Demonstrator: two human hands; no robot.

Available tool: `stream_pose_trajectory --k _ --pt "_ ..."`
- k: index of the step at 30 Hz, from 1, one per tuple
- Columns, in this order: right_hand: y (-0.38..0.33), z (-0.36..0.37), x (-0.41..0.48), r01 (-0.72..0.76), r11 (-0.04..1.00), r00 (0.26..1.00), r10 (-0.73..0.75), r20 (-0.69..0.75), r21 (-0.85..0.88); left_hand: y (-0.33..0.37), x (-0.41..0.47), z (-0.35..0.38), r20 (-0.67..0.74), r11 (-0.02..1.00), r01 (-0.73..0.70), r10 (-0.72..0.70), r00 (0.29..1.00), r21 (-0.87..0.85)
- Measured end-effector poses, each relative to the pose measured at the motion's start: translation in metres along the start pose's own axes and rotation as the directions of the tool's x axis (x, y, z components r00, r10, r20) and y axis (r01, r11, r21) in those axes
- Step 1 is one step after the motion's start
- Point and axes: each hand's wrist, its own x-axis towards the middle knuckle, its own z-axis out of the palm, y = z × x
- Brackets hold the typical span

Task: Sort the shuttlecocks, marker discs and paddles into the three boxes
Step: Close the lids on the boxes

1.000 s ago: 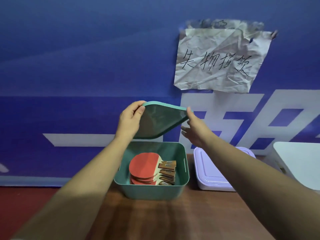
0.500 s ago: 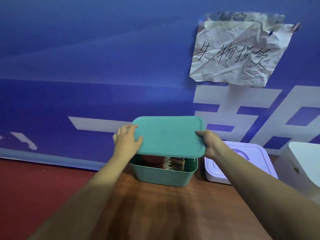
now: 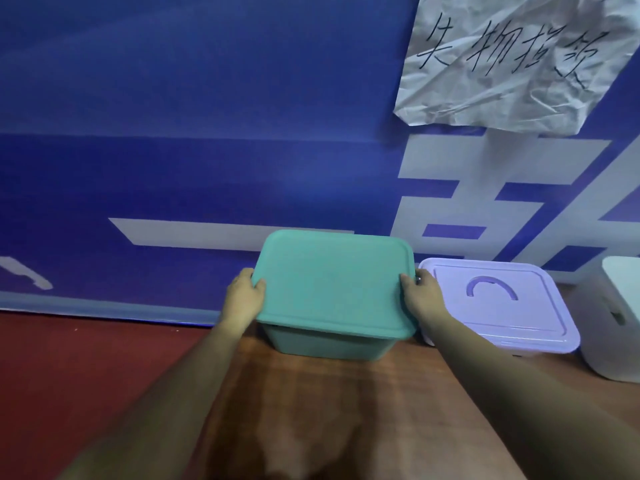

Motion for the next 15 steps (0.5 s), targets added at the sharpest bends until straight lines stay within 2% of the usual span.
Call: stream_pose_trajectory --k 2,7,10,13,15 --pt "0.012 0.01 0.011 0.034 0.988 0.998 -0.042 -0.047 -0.15 -0.006 0.008 0.011 -0.002 0.999 -0.001 0.001 1.0 0.052" --pt "0.026 0.033 0.02 -0.008 0.931 0.984 -0.057 -0.169 -0.364 -0.007 0.014 0.033 -0.086 0.987 -0.001 0.015 0.996 0.161" --pt "0.027 0.033 0.024 -0.01 0.905 0.98 -0.075 -0.183 -0.426 -0.007 0.017 0.034 -0.081 0.986 0.021 -0.008 0.997 0.165" --pt "0.035 0.028 0.029 -0.004 0.869 0.984 -0.084 -0.155 -0.495 -0.014 0.016 0.036 -0.087 0.983 -0.012 0.028 0.996 0.184" --pt "0.037 0.027 0.026 -0.024 0.885 0.989 -0.048 -0.143 -0.465 -0.019 0.013 0.036 -0.081 0.988 -0.018 0.03 0.996 0.154"
